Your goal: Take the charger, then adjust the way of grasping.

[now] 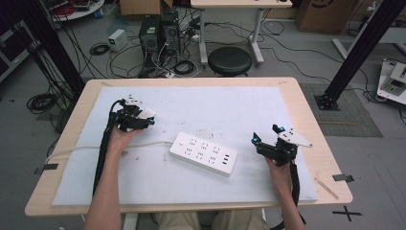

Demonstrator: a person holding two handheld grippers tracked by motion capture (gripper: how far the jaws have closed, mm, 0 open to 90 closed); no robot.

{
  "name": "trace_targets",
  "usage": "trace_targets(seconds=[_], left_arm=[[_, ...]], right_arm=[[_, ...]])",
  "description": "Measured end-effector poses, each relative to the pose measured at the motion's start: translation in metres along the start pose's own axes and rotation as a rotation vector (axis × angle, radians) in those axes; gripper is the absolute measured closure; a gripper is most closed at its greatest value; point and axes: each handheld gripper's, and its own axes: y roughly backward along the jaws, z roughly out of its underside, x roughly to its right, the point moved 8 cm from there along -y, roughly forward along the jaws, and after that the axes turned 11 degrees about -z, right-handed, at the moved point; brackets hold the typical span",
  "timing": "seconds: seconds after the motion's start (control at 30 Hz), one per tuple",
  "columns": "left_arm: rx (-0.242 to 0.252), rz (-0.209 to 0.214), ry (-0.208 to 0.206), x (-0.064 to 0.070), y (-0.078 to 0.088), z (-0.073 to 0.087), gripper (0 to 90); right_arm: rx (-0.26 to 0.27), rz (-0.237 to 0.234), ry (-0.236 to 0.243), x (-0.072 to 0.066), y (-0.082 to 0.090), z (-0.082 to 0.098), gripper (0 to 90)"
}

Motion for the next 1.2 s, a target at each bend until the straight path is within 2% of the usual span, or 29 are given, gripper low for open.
trace_targets(seconds=[0.03,0.1,0.13,0.3,0.47,0.5,0.53,0.67,0.7,0.73,0.9,0.93,1.07,1.2], left_arm=[[0.0,0.0,0.0,0.0,0.0,0.0,42.4],[0.04,0.01,-0.024,0.015,0.016,-0.011,42.4],[0.049,0.006,-0.03,0.017,0.018,-0.013,42.4],[0.072,0.021,-0.027,0.029,0.027,-0.021,42.4],[0.105,0.028,-0.071,0.045,0.037,-0.028,42.4],[0.105,0.028,-0.071,0.045,0.037,-0.028,42.4],[0.125,0.037,-0.086,0.054,0.042,-0.031,42.4],[0.168,0.052,-0.103,0.071,0.052,-0.033,42.4],[0.168,0.052,-0.103,0.071,0.052,-0.033,42.4],[0.192,0.062,-0.1,0.079,0.057,-0.034,42.4],[0.216,0.072,-0.11,0.088,0.063,-0.035,42.4],[0.221,0.085,-0.107,0.094,0.065,-0.034,42.4],[0.235,0.088,-0.111,0.104,0.068,-0.033,42.4],[0.253,0.089,-0.119,0.111,0.07,-0.032,42.4]], right_arm=[[0.0,0.0,0.0,0.0,0.0,0.0,16.4],[-0.001,0.001,0.01,-0.001,0.0,0.0,16.4],[-0.001,0.001,0.011,-0.001,0.0,0.0,16.4],[0.0,-0.001,0.014,-0.001,0.0,0.0,16.4],[0.003,-0.003,0.014,-0.001,0.0,0.0,16.4],[0.003,-0.003,0.014,-0.001,0.0,0.0,16.4],[0.004,-0.005,0.012,-0.001,0.0,-0.001,16.3],[0.016,-0.024,0.015,-0.003,0.001,-0.001,16.3],[0.016,-0.024,0.015,-0.003,0.001,-0.001,16.3],[0.013,-0.027,0.012,-0.004,0.002,-0.001,16.4],[0.017,-0.024,0.014,-0.003,0.002,-0.001,16.4],[0.03,-0.029,0.003,-0.003,0.004,-0.002,16.4],[0.068,-0.009,-0.007,0.001,0.008,-0.005,16.4],[0.064,-0.006,-0.016,0.001,0.007,-0.005,16.3]])
